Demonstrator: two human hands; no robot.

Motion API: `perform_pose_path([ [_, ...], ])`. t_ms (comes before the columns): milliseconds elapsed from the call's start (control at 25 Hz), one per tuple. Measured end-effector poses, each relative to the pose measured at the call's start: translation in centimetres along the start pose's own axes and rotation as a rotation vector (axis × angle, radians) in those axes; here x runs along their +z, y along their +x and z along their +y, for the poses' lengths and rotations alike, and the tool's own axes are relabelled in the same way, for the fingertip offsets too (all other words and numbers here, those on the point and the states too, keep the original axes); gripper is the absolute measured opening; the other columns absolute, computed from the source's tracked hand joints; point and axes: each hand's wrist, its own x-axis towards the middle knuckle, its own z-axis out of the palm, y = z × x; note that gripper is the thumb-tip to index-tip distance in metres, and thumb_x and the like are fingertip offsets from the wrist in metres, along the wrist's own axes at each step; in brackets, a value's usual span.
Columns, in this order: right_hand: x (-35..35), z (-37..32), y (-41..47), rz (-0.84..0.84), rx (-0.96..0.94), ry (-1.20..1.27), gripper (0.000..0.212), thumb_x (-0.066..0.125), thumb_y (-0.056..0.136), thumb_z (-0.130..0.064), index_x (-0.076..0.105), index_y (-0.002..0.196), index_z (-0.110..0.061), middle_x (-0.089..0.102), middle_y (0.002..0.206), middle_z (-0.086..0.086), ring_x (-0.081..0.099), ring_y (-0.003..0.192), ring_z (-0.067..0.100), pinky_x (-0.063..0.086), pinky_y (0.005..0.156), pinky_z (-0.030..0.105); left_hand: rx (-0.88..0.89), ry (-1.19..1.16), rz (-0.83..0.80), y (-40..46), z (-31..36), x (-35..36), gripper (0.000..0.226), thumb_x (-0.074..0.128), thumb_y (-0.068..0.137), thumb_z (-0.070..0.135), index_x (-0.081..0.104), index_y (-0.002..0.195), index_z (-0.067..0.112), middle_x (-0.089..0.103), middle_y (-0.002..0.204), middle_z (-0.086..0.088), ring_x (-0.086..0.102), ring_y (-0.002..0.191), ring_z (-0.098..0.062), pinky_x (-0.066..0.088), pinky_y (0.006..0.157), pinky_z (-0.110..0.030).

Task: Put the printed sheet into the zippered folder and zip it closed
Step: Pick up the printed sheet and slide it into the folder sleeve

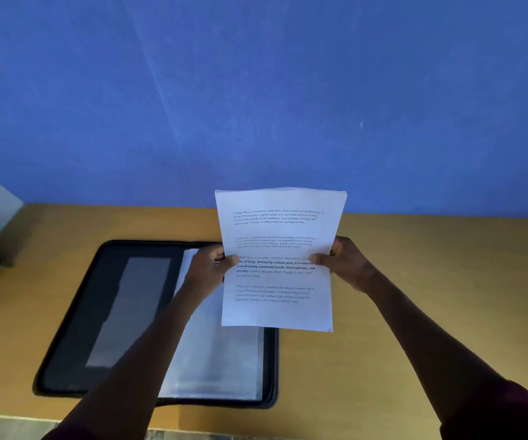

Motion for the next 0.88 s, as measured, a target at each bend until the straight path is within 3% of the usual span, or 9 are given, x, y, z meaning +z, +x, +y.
perform_pose_path([
  [80,1.3,-0.9,1.3,0.006,-0.008,0.03,0.029,0.068,0.085,0.006,0.068,0.112,-0.005,0.072,0.115,0.014,0.07,0.103,0.031,0.056,0.088,0.046,0.0,-0.049,-0.011,1.1,-0.2,-1.6,0.015,0.066,0.092,0.019,0.072,0.105,0.026,0.078,0.097,0.006,0.073,0.086,-0.012,0.058,0.065,-0.035],
  [160,2.6,-1.7,2.9,0.031,-0.015,0.053,0.028,0.068,0.085,0.006,0.069,0.111,-0.006,0.072,0.115,0.013,0.071,0.102,0.03,0.057,0.086,0.044,-0.016,-0.09,-0.002,2.3,-0.8,-3.3,0.01,0.065,0.091,0.032,0.072,0.098,0.028,0.077,0.091,0.0,0.071,0.081,-0.017,0.058,0.069,-0.037],
  [320,4.6,-3.5,6.5,0.117,-0.027,0.088,0.027,0.069,0.085,0.005,0.071,0.101,-0.016,0.076,0.102,0.0,0.074,0.087,0.014,0.056,0.065,0.024,-0.111,-0.131,0.034,4.2,-3.7,-6.0,0.027,0.046,0.104,0.032,0.07,0.105,0.021,0.077,0.097,-0.002,0.074,0.092,-0.026,0.06,0.073,-0.033],
  [480,6.4,-5.2,10.8,0.257,-0.034,0.069,0.028,0.07,0.084,0.004,0.069,0.094,-0.022,0.074,0.098,-0.003,0.072,0.079,0.005,0.052,0.057,0.016,-0.084,0.456,0.063,5.7,-7.7,-8.0,0.026,0.054,0.096,0.012,0.069,0.117,0.015,0.073,0.115,-0.003,0.068,0.107,-0.021,0.052,0.092,-0.03],
  [720,9.5,-6.0,16.8,0.335,-0.037,0.063,0.025,0.07,0.085,0.001,0.066,0.101,-0.017,0.072,0.099,-0.003,0.07,0.083,0.006,0.056,0.067,0.02,0.088,0.779,-0.092,7.6,-10.8,-8.0,0.06,0.067,0.088,0.02,0.047,0.144,0.018,0.051,0.146,-0.003,0.046,0.132,-0.025,0.04,0.109,-0.037],
  [880,11.7,-5.4,19.6,0.381,-0.029,0.075,0.025,0.071,0.083,0.002,0.067,0.093,-0.021,0.073,0.091,-0.01,0.07,0.075,-0.001,0.055,0.069,0.017,0.158,0.959,-0.153,9.2,-11.7,-7.6,0.067,0.066,0.089,0.029,0.038,0.148,0.02,0.046,0.145,0.0,0.038,0.134,-0.025,0.039,0.106,-0.039],
])
